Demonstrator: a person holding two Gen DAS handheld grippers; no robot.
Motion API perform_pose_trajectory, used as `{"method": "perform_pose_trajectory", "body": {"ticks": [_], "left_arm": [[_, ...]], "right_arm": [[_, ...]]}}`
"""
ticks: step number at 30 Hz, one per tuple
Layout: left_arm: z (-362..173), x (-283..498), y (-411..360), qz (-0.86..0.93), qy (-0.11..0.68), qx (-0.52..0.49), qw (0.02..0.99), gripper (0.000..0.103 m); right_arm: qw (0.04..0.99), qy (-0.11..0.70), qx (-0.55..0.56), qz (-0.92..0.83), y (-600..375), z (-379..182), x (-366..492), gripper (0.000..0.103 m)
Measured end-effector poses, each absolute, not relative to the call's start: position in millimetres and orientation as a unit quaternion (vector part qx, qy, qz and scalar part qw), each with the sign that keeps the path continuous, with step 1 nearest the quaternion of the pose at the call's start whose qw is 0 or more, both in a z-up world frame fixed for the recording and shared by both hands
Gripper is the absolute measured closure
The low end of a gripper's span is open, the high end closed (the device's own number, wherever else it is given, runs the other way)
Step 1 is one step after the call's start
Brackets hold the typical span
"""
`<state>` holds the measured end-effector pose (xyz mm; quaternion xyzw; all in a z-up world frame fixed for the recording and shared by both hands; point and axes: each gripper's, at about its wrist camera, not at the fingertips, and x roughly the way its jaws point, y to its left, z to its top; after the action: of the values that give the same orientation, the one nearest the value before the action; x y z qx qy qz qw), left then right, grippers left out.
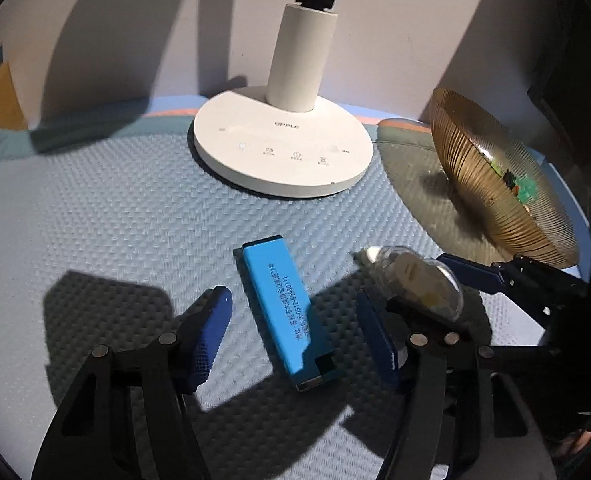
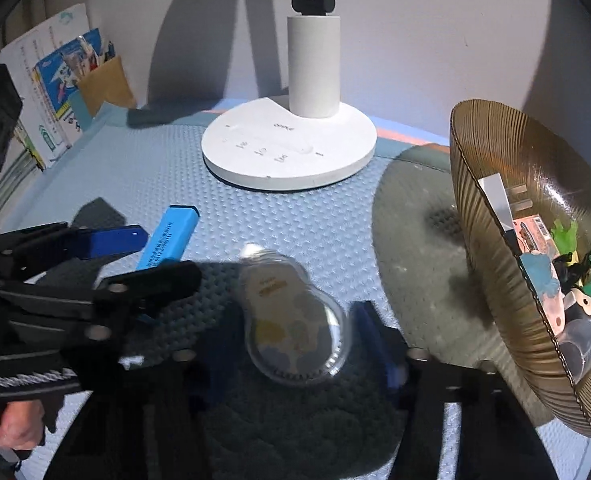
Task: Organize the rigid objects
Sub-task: 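Grasp the blue lighter with the left tool while the right tool grasps the clear tin, then carry lighter and tin to the amber bowl and release both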
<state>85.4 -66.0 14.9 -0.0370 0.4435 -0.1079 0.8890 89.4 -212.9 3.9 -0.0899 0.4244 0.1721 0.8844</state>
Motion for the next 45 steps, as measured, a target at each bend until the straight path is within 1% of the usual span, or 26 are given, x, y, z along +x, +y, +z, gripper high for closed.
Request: {"method": "perform_pose_trajectory", "body": {"ticks": [1, 3, 6, 11, 16, 21, 22, 24, 25, 26, 29, 30, 31, 32, 33, 36, 40, 43, 45], "left_arm": [[15, 85, -67, -0.109, 0.442, -0.033, 0.89, 0.047], [14, 83, -73, -0.103, 0.438, -0.007, 0.893, 0.073], [14, 75, -75, -0.11, 0.433, 0.018, 0.894, 0.082], [17, 34, -71, -0.153, 0.442, 0.017, 0.884, 0.082], [17, -27, -71, -0.181, 0.444, 0.017, 0.877, 0.082], [9, -53, -77, -0.173, 0.446, 0.03, 0.878, 0.081], [9, -53, -78, -0.169, 0.444, 0.035, 0.88, 0.081], [9, -57, -81, -0.168, 0.443, 0.039, 0.88, 0.063], [9, -59, -84, -0.168, 0.442, 0.041, 0.88, 0.061], [9, -59, -85, -0.162, 0.443, 0.049, 0.88, 0.06], [6, -63, -93, -0.148, 0.433, 0.073, 0.886, 0.06], [6, -64, -94, -0.147, 0.43, 0.074, 0.888, 0.061], [6, -65, -94, -0.147, 0.427, 0.072, 0.889, 0.064], [6, -65, -94, -0.147, 0.425, 0.071, 0.89, 0.073], [6, -65, -94, -0.145, 0.423, 0.07, 0.891, 0.081], [7, -66, -94, -0.148, 0.422, 0.066, 0.892, 0.082], [18, -65, -96, -0.159, 0.412, 0.055, 0.896, 0.082], [40, -58, -101, -0.168, 0.387, 0.053, 0.905, 0.082], [59, -50, -106, -0.176, 0.368, 0.053, 0.912, 0.082]], "right_arm": [[0.885, 0.424, -0.091, 0.171, -213, 4, 88, 0.055], [0.885, 0.424, -0.088, 0.172, -215, 5, 83, 0.055], [0.882, 0.433, -0.062, 0.176, -224, 7, 66, 0.055], [0.881, 0.444, -0.044, 0.155, -240, 11, 22, 0.055], [0.879, 0.459, -0.02, 0.125, -262, 11, -33, 0.055], [0.883, 0.457, -0.023, 0.105, -264, 0, -69, 0.054], [0.886, 0.451, -0.031, 0.102, -261, 0, -74, 0.044], [0.886, 0.45, -0.026, 0.111, -258, -1, -77, 0.031], [0.886, 0.449, -0.025, 0.111, -257, -1, -78, 0.031], [0.887, 0.447, -0.03, 0.109, -256, -1, -78, 0.031], [0.889, 0.445, -0.041, 0.095, -254, -1, -76, 0.032], [0.891, 0.443, -0.04, 0.093, -254, -2, -76, 0.037], [0.891, 0.442, -0.039, 0.093, -255, -2, -76, 0.046], [0.892, 0.44, -0.041, 0.09, -254, -2, -76, 0.049], [0.895, 0.435, -0.052, 0.081, -251, -2, -78, 0.055], [0.898, 0.426, -0.071, 0.087, -243, -2, -84, 0.055], [0.893, 0.427, -0.051, 0.13, -237, 4, -92, 0.055], [0.904, 0.404, -0.041, 0.131, -248, 27, -94, 0.055], [0.919, 0.376, -0.028, 0.115, -269, 57, -87, 0.055]]}}
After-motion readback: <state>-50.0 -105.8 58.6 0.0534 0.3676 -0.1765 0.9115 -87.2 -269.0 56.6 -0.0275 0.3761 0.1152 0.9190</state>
